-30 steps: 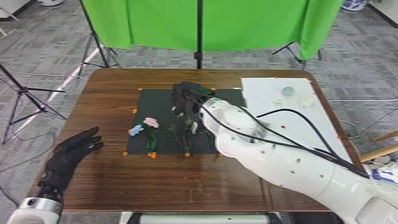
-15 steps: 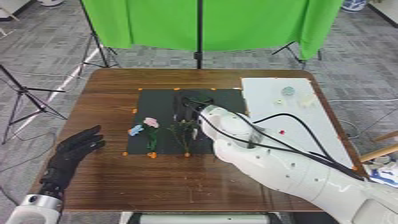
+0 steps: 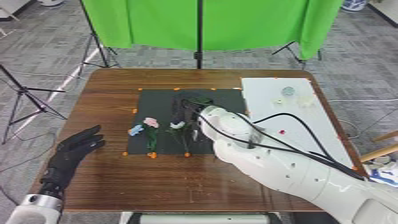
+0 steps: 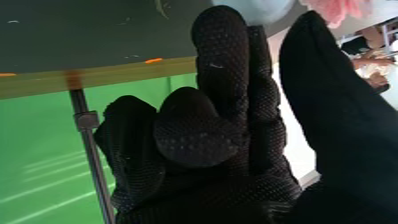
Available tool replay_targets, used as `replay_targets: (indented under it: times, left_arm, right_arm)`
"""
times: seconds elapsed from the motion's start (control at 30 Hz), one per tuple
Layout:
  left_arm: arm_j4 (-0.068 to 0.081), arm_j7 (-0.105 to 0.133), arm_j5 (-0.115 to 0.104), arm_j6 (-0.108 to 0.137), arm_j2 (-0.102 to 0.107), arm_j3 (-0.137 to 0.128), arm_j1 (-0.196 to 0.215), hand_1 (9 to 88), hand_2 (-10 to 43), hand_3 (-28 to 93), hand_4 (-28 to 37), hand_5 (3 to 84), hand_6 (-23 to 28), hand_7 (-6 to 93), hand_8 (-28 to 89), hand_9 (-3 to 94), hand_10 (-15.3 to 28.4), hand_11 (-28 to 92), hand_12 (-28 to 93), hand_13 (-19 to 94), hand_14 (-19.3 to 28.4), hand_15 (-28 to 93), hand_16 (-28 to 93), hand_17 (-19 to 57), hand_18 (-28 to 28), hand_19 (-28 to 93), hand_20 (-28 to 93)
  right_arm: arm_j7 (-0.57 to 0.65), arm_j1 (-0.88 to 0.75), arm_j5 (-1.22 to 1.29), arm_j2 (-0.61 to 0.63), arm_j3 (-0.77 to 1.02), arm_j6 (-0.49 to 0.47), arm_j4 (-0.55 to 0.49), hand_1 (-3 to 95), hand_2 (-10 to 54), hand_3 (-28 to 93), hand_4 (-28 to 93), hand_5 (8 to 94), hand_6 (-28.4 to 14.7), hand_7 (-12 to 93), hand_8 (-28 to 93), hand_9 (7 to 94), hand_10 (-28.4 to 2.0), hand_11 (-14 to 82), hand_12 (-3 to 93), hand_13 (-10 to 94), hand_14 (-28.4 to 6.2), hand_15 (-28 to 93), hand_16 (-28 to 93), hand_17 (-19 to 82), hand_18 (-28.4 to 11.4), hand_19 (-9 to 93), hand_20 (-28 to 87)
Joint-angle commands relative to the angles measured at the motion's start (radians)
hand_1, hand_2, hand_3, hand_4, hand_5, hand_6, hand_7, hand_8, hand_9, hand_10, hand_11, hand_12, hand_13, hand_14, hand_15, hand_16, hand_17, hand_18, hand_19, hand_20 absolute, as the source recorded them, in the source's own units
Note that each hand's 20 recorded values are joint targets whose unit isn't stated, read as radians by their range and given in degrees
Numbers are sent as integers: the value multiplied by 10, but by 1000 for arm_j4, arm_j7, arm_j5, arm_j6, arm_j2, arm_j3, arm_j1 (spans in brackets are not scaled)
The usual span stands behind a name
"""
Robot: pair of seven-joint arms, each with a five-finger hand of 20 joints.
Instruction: Arrange flowers
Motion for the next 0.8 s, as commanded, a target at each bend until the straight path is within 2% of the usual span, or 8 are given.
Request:
replay_targets:
  times: [0.03,0.13,0.3,0.33,0.47,0.53,0.7,0.8]
  left_arm:
    - [3,-4,6,-7,-9,1,8,361,-95,625,-116,417,41,101,-59,409,124,170,128,362,172,185,28,87,140,82,193]
    - [-2,-4,7,-3,-12,-2,15,361,-95,625,-116,417,41,101,-60,409,123,171,127,362,172,186,28,87,140,82,193]
    - [-10,-3,8,3,-15,-11,29,361,-95,624,-115,417,41,101,-59,409,123,171,128,363,172,188,27,87,140,82,193]
    - [-16,-3,9,7,-17,-14,37,361,-95,624,-115,417,41,101,-59,409,123,171,128,363,172,187,27,87,140,82,193]
    - [-17,-2,8,7,-19,-19,40,361,-95,625,-114,417,41,101,-59,409,124,171,127,363,172,187,27,87,140,82,193]
    - [-20,-1,8,11,-20,-21,46,361,-95,625,-115,417,41,101,-59,409,124,172,128,363,172,187,27,87,140,82,193]
    - [-23,-5,7,12,-21,-26,51,361,-95,625,-115,417,42,101,-59,409,124,171,127,362,172,186,27,87,140,83,193]
    - [-22,-5,7,10,-22,-26,50,362,-95,624,-115,417,41,102,-59,409,124,172,128,363,173,186,27,87,140,83,193]
  right_arm:
    - [-13,10,-15,11,15,-18,-20,404,-95,662,-162,693,16,195,12,792,-112,334,299,830,-47,684,402,575,-171,932,604]
    - [-15,13,-2,40,52,-14,-59,397,-95,665,-165,689,17,194,-8,787,-113,332,297,826,-51,682,401,568,-173,932,599]
    - [-9,22,-37,166,117,157,-162,381,-95,671,-161,688,15,199,-53,783,-115,331,295,823,-53,678,401,562,-177,932,589]
    - [-7,18,-45,192,138,171,-174,379,-95,671,-159,689,13,207,-49,784,-115,331,294,819,-54,676,401,556,-176,932,586]
    - [61,-19,-40,291,241,125,-205,364,-95,678,-153,683,7,208,-82,762,-120,319,294,798,-63,662,396,525,-179,932,551]
    - [86,-43,-33,334,284,93,-197,355,-95,671,-152,667,-4,199,-83,733,-134,297,288,777,-74,664,396,513,-184,932,542]
    - [146,-98,-38,408,332,41,-130,273,-95,641,-124,635,-23,162,-68,717,-157,258,283,759,-94,661,397,498,-196,932,528]
    - [167,-136,-38,423,354,26,-83,264,-94,632,-117,635,-25,153,-65,720,-159,252,280,760,-98,662,394,498,-199,932,525]
